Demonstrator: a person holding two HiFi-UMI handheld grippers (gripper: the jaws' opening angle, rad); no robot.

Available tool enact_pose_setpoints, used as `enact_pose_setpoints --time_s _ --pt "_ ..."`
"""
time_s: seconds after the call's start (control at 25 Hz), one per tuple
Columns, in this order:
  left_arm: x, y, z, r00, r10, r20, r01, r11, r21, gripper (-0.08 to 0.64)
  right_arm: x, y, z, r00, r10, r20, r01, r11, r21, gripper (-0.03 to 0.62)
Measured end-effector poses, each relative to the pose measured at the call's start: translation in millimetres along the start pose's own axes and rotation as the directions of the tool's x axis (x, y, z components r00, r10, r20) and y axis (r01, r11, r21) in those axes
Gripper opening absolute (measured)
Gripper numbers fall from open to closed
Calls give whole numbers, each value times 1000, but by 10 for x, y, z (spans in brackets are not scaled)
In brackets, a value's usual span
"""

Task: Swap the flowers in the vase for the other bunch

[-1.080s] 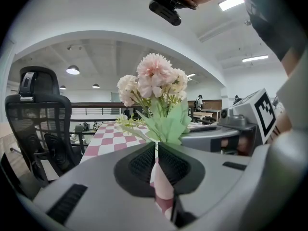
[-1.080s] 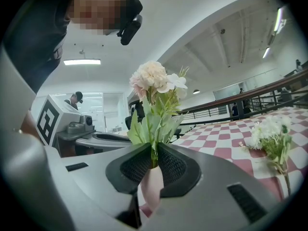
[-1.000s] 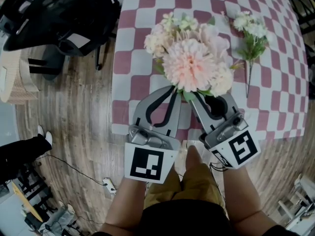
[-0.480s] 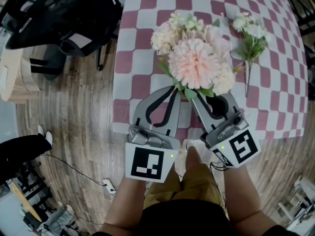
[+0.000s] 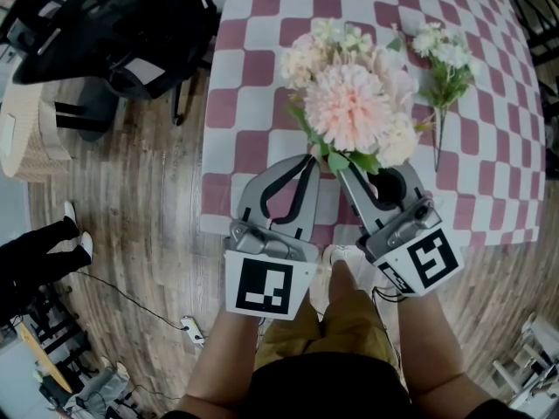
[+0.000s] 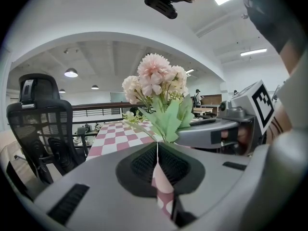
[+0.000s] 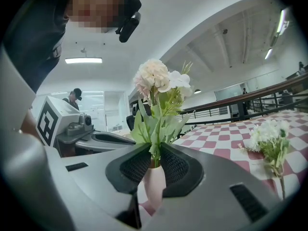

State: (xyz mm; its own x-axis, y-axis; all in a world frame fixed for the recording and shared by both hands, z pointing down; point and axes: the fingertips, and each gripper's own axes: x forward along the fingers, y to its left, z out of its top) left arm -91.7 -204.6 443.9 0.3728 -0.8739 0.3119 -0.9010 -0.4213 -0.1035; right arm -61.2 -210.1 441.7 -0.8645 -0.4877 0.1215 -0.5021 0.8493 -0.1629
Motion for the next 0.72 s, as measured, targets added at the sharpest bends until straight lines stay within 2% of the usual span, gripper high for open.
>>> enact_pose_setpoints --time_s 0.4,0.72 --pt "-13 29 -45 999 25 -33 -25 1000 -7 9 -17 14 20 1000 -8 -6 8 1000 -13 58" --pt "-15 43 33 999 34 -23 -34 999 4 9 -31 12 79 1000 -9 0 9 1000 -18 58"
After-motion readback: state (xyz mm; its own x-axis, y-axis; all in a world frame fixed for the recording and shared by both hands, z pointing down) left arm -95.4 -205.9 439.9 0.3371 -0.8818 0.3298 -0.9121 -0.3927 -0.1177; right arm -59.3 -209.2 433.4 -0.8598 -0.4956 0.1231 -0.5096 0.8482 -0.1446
